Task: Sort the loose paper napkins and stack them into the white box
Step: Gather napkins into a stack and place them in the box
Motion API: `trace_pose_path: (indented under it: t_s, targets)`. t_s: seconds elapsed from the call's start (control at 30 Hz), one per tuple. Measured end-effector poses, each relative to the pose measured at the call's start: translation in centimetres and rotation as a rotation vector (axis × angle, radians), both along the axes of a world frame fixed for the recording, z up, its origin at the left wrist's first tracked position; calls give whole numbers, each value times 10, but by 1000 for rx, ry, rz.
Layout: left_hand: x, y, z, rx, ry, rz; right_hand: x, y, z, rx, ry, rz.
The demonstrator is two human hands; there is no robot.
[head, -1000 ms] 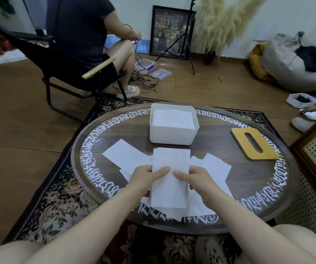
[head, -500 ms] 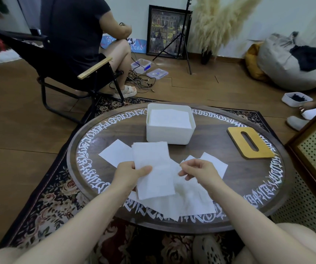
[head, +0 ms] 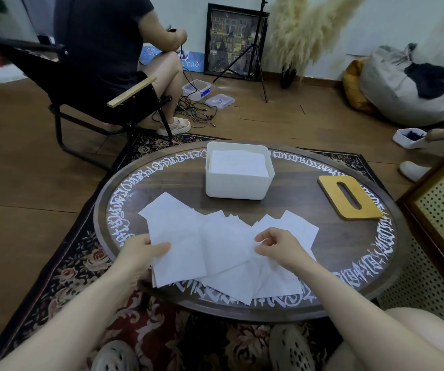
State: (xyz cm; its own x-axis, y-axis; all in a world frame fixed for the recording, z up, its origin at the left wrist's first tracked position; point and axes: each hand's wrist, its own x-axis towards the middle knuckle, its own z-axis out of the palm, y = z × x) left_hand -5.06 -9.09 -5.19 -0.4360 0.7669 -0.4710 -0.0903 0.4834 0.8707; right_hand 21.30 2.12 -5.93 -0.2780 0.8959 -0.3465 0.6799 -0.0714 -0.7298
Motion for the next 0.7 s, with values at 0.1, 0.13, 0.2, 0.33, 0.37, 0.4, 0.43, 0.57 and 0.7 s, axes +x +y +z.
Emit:
trace_pose_path:
  t_s: [0.1, 0.13, 0.2, 0.33, 0.37, 0.4, 0.43, 0.57, 0.7]
  targets:
    - [-6, -5, -1, 0, -16, 12, -9, 0, -4, -5, -5, 3]
    - [-7, -7, -2, 2, -19, 16, -13, 1, -5, 6, -14, 2]
    - [-8, -9, -1, 6, -20, 31, -22, 1, -8, 26, -32, 0]
    - [-12, -13, -1, 20, -14, 57, -44, -1, -10, 42, -75, -5]
    - [-13, -13, -1, 23, -17, 69, -49, -2, -11, 47, -99, -7]
    - [-14, -13, -1, 24, -23, 80, -53, -2, -11, 53, -126, -10]
    - [-15, -13, -1, 24, -31, 93, -57, -3, -11, 59, -153, -10]
    - [-18, -14, 1, 39, -39, 130, -65, -5, -13, 92, -208, -15]
    - [-22, -18, 0, 45, -31, 141, -68, -5, -15, 121, -231, -7]
